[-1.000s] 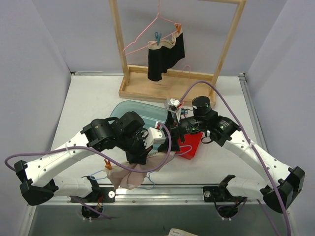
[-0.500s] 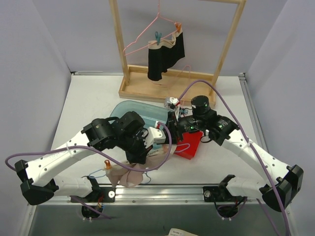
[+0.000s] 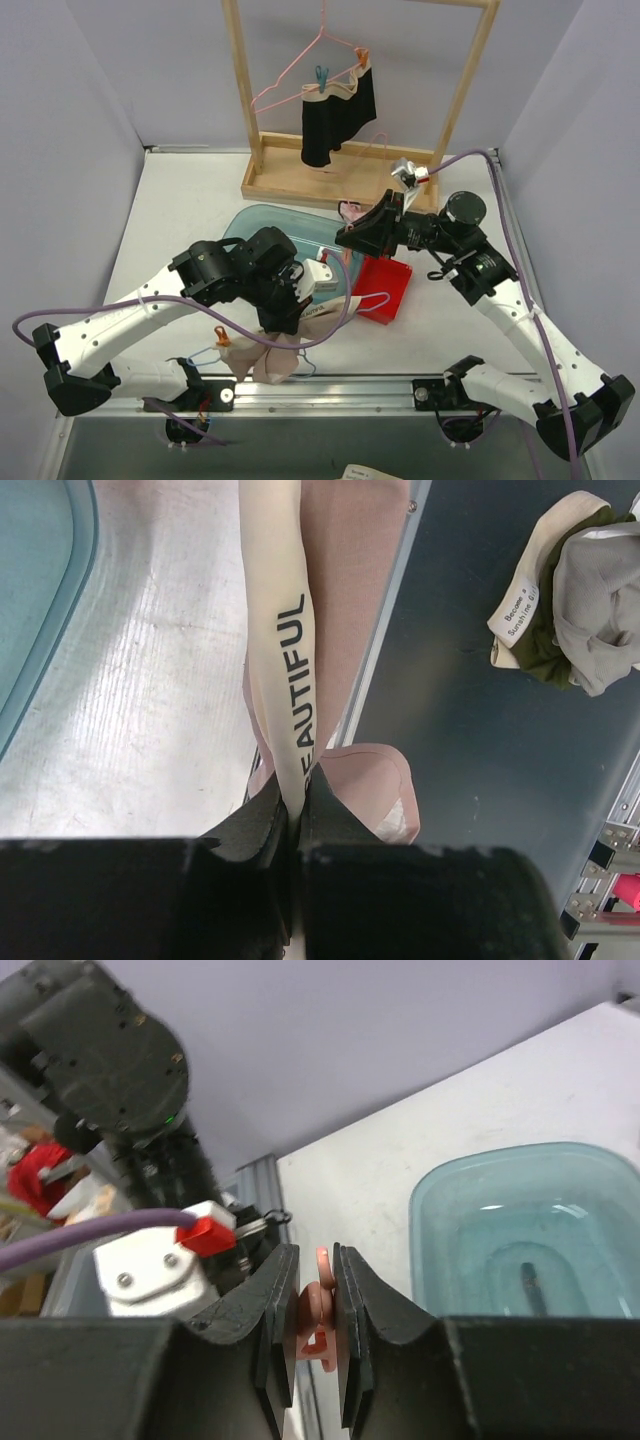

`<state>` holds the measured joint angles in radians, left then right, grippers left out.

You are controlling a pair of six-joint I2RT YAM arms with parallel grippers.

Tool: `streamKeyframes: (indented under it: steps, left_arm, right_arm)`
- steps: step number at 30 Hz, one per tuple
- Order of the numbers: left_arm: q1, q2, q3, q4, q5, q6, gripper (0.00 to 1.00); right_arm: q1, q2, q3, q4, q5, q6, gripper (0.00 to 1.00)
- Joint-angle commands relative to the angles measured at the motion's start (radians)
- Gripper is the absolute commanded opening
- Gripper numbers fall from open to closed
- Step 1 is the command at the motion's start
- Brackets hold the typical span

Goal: Remove the underwear clipped to the hanger
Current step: Remove the underwear from the hanger.

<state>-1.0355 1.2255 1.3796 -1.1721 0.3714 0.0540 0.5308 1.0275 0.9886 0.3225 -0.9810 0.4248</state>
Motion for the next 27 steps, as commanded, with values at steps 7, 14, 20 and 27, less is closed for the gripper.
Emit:
streamKeyframes:
  steps: [7, 14, 20, 27]
  left_arm:
    - [0.006, -0.026, 0.027, -0.003, -0.046, -0.006, 0.02]
    - [0.022, -0.040, 0.024, 0.003, -0.069, -0.013, 0.03]
    - [0.026, -0.038, 0.030, 0.006, -0.058, -0.010, 0.03]
    - [0.026, -0.031, 0.041, 0.005, -0.042, -0.003, 0.02]
  right_arm:
    - [-0.064, 0.025, 0.010, -0.367, 1.015, -0.117, 0.00]
    - [-0.077, 0.106, -0.159, -0.347, 1.065, -0.049, 0.00]
    - [0.004, 0.135, -0.258, -0.287, 1.150, -0.035, 0.00]
    - [0.005, 0.109, -0.248, -0.287, 1.098, -0.029, 0.71]
